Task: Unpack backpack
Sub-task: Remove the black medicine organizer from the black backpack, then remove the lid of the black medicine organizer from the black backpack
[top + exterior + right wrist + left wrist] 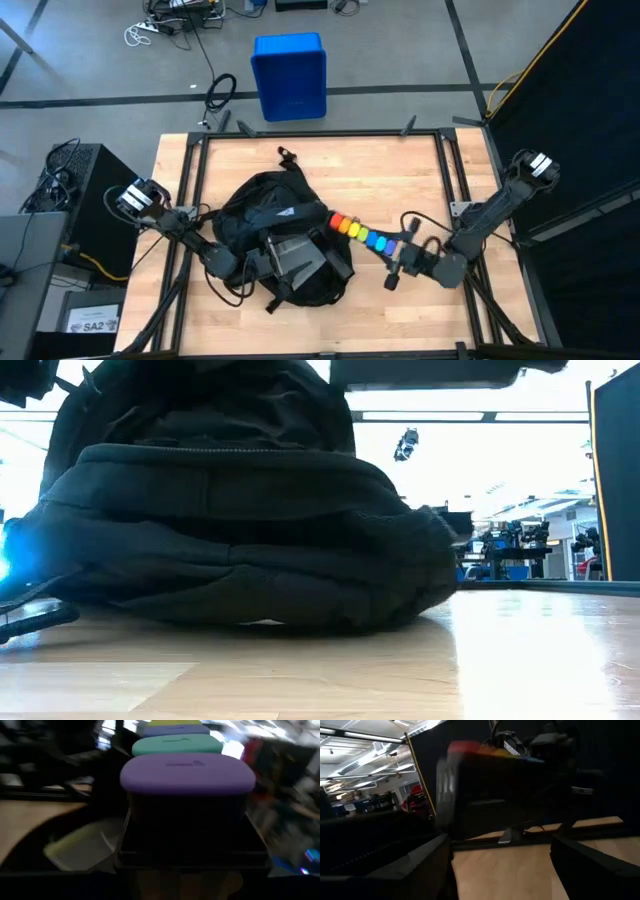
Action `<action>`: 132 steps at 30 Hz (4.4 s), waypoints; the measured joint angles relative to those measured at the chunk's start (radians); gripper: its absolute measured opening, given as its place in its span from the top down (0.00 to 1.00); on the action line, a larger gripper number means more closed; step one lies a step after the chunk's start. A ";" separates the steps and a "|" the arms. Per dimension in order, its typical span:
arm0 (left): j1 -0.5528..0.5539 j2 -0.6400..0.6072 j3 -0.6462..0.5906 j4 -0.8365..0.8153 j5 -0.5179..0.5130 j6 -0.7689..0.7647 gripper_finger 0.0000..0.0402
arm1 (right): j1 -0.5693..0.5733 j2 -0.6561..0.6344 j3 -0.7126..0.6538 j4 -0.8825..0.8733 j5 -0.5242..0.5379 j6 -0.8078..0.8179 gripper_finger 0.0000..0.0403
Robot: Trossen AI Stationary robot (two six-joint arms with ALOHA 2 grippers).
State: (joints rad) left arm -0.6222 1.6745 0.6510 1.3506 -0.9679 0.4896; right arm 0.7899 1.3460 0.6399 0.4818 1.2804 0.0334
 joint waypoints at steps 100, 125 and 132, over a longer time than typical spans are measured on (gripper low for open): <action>0.027 -0.001 0.000 -0.076 -0.058 -0.109 0.23 | -0.147 0.421 0.337 -0.582 -0.641 -0.027 0.53; -0.133 -0.041 0.000 -0.076 -0.151 -0.104 0.27 | -0.203 0.452 0.432 -0.633 -0.618 0.058 0.99; -0.153 -0.043 0.000 -0.032 -0.154 -0.102 0.27 | -0.190 0.452 0.520 -0.624 -0.684 0.030 1.00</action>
State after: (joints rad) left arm -0.7748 1.6314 0.6514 1.3182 -1.1217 0.3878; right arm 0.5995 1.7985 1.1596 -0.1423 0.5964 0.0633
